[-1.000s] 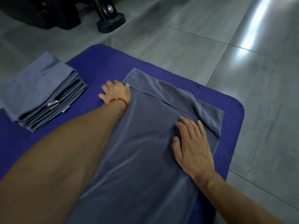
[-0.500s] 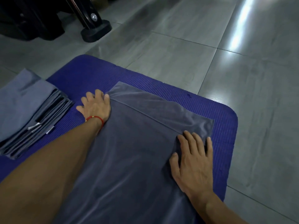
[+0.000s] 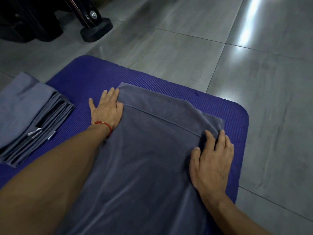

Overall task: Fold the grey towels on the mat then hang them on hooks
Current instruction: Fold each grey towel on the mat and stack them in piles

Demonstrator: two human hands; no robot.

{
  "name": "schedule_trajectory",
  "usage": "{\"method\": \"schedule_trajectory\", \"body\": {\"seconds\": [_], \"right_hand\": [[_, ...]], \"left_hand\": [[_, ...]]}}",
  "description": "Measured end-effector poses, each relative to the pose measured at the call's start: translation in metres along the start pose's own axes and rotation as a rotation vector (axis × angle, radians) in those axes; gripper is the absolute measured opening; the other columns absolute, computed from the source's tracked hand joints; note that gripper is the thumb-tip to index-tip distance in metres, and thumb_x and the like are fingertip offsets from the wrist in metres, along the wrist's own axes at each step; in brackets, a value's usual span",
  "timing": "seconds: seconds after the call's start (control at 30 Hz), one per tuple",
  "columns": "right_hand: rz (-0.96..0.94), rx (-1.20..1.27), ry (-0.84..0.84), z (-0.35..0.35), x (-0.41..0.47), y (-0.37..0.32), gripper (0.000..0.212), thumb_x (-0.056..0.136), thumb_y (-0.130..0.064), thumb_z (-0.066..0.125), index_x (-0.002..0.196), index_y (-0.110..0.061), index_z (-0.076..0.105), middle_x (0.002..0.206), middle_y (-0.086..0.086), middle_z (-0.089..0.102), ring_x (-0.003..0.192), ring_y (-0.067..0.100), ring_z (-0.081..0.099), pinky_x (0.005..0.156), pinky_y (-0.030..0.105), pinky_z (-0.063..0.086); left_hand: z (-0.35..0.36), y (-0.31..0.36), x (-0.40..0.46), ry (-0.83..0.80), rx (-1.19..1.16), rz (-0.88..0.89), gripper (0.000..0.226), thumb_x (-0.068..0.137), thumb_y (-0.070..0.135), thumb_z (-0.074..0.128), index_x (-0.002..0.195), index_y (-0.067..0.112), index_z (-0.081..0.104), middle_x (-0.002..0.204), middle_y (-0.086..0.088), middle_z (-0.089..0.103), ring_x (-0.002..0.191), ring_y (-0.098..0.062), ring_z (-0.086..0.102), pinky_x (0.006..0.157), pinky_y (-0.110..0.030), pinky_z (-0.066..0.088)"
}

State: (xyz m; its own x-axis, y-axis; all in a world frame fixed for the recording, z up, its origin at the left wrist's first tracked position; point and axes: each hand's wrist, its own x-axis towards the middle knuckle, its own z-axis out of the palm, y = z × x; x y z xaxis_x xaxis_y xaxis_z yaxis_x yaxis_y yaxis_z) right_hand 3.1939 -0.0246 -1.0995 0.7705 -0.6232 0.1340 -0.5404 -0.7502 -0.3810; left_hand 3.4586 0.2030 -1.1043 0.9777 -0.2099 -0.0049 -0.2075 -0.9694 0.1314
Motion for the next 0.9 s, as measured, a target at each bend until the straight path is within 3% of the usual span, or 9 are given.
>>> {"method": "schedule_trajectory", "body": {"seconds": [0.13, 0.23, 0.33, 0.43, 0.57, 0.63, 0.7, 0.8, 0.9], "right_hand": [[-0.007, -0.042, -0.033, 0.001, 0.000, 0.000, 0.059, 0.094, -0.040, 0.035, 0.146, -0.013, 0.040, 0.160, 0.025, 0.026, 0.149, 0.041, 0.022, 0.124, 0.058, 0.016], [-0.006, -0.025, -0.048, -0.001, 0.001, 0.000, 0.061, 0.094, -0.041, 0.034, 0.149, -0.014, 0.037, 0.162, 0.025, 0.022, 0.149, 0.041, 0.021, 0.124, 0.058, 0.015], [0.013, 0.030, -0.048, -0.003, -0.001, -0.005, 0.065, 0.094, -0.043, 0.033, 0.152, -0.015, 0.031, 0.163, 0.024, 0.019, 0.150, 0.038, 0.022, 0.125, 0.055, 0.015], [0.171, 0.114, 0.026, -0.015, 0.018, -0.007, 0.062, 0.097, -0.041, 0.035, 0.150, -0.009, 0.037, 0.151, 0.019, 0.043, 0.135, 0.036, 0.040, 0.116, 0.052, 0.030], [0.466, 0.215, -0.064, -0.028, 0.099, 0.004, 0.035, 0.100, -0.030, 0.050, 0.115, 0.000, 0.060, 0.110, 0.019, 0.067, 0.098, 0.036, 0.061, 0.080, 0.040, 0.047], [0.453, 0.187, -0.200, -0.033, 0.121, 0.015, 0.019, 0.093, -0.023, 0.061, 0.086, -0.006, 0.066, 0.079, 0.010, 0.067, 0.072, 0.027, 0.061, 0.058, 0.030, 0.039], [0.432, 0.195, -0.232, -0.038, 0.130, 0.029, 0.019, 0.090, -0.023, 0.068, 0.074, -0.015, 0.069, 0.070, 0.004, 0.066, 0.074, 0.024, 0.066, 0.061, 0.027, 0.039], [0.348, 0.166, -0.156, -0.039, 0.133, 0.040, 0.015, 0.093, -0.030, 0.066, 0.085, -0.017, 0.068, 0.083, 0.006, 0.068, 0.093, 0.032, 0.068, 0.073, 0.031, 0.042], [0.140, 0.003, -0.046, -0.033, 0.115, 0.021, 0.047, 0.098, -0.041, 0.053, 0.134, -0.011, 0.051, 0.131, 0.019, 0.054, 0.122, 0.041, 0.051, 0.099, 0.048, 0.042]], "left_hand": [[-0.006, 0.041, -0.006, 0.056, 0.085, -0.036, 0.061, 0.102, 0.039, 0.017, 0.160, 0.020, 0.017, 0.169, 0.001, 0.007, 0.156, -0.026, -0.001, 0.117, -0.065, -0.010], [0.009, 0.056, -0.024, 0.051, 0.013, 0.115, 0.060, 0.104, 0.045, 0.017, 0.161, 0.029, 0.010, 0.170, -0.003, 0.005, 0.156, -0.026, 0.001, 0.124, -0.058, 0.001], [0.018, 0.050, -0.023, 0.016, 0.019, 0.099, 0.062, 0.102, 0.050, 0.018, 0.161, 0.033, 0.007, 0.169, -0.002, 0.005, 0.156, -0.027, 0.001, 0.124, -0.057, 0.003], [0.018, 0.051, -0.022, 0.028, 0.024, 0.107, 0.062, 0.101, 0.051, 0.019, 0.160, 0.036, 0.007, 0.169, -0.001, 0.005, 0.156, -0.026, 0.002, 0.124, -0.057, 0.004], [0.017, 0.050, -0.023, 0.031, 0.007, 0.101, 0.062, 0.101, 0.052, 0.020, 0.160, 0.037, 0.007, 0.169, 0.001, 0.005, 0.156, -0.024, 0.001, 0.124, -0.056, 0.003], [0.016, 0.050, -0.023, 0.026, 0.004, 0.099, 0.062, 0.101, 0.052, 0.021, 0.160, 0.037, 0.008, 0.170, 0.001, 0.005, 0.156, -0.023, 0.001, 0.124, -0.056, 0.002], [0.016, 0.050, -0.023, 0.031, -0.010, 0.095, 0.062, 0.101, 0.052, 0.021, 0.160, 0.038, 0.008, 0.170, 0.000, 0.004, 0.156, -0.023, 0.000, 0.124, -0.056, 0.002], [0.016, 0.050, -0.023, 0.033, -0.014, 0.089, 0.062, 0.100, 0.054, 0.021, 0.159, 0.040, 0.008, 0.170, -0.002, 0.004, 0.156, -0.027, -0.002, 0.124, -0.056, 0.001], [0.015, 0.051, -0.023, 0.008, -0.013, 0.053, 0.063, 0.099, 0.057, 0.023, 0.158, 0.045, 0.006, 0.169, -0.008, 0.000, 0.155, -0.035, -0.006, 0.124, -0.057, -0.001]]}}
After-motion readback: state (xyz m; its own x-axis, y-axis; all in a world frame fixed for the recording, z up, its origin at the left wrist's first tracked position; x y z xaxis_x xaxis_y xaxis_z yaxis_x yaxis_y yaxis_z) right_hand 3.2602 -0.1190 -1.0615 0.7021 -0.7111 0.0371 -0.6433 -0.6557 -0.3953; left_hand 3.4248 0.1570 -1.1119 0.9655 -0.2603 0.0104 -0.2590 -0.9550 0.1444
